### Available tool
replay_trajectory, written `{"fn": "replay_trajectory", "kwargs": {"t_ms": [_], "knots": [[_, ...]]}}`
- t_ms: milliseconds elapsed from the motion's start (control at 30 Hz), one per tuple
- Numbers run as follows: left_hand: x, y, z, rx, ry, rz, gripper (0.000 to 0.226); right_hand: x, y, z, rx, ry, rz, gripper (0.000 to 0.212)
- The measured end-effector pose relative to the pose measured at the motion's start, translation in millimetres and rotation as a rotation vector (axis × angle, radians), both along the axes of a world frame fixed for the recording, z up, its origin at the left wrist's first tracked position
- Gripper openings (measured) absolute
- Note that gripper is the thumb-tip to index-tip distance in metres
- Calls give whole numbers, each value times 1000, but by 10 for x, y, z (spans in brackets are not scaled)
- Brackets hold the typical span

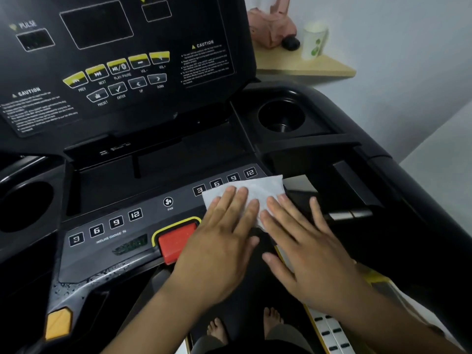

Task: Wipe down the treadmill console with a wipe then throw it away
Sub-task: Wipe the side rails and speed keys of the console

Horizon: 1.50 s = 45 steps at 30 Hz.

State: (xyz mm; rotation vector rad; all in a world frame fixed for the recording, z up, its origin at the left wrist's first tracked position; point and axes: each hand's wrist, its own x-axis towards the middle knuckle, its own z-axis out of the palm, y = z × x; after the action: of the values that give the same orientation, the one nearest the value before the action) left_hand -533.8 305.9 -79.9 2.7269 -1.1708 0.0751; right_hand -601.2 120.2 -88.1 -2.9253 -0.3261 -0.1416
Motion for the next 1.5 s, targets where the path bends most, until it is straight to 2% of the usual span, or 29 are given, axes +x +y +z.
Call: {"fn": "replay_trajectory", "kwargs": {"t_ms": [133, 233, 367, 433, 533, 700, 933, 1100, 1200, 1367, 1500], "knots": [[309, -80, 101, -59, 62, -11, 55, 351, -9, 204, -5, -42, -12, 53], [472, -71, 136, -56, 77, -33, 54, 611, -37, 229, 39, 33, 4, 56], [161, 125, 35, 26, 36, -86, 68, 215, -91, 62, -97, 66, 40, 61], [-13, 184, -6, 50, 31, -93, 73, 2, -73, 65, -94, 79, 49, 67], [100, 98, -11, 77, -11, -93, 77, 115, -55, 180, -89, 106, 5, 74], [378, -142, 132, 162, -22, -88, 90, 560, -19, 284, 9, 173, -56, 84], [-61, -37, -20, 192, -19, -148, 97, 51, -45, 217, -7, 224, -52, 86], [469, -247, 182, 243, -6, -106, 97, 584, -4, 356, 201, 231, -142, 82], [315, -169, 159, 258, -14, -147, 98, 396, -8, 271, 214, 215, -132, 82], [-134, -73, -15, 191, -18, -218, 90, -231, -61, 37, 99, 144, -116, 82], [241, -162, 60, 113, 67, -209, 91, 161, -81, 119, 81, 159, -128, 87]]}}
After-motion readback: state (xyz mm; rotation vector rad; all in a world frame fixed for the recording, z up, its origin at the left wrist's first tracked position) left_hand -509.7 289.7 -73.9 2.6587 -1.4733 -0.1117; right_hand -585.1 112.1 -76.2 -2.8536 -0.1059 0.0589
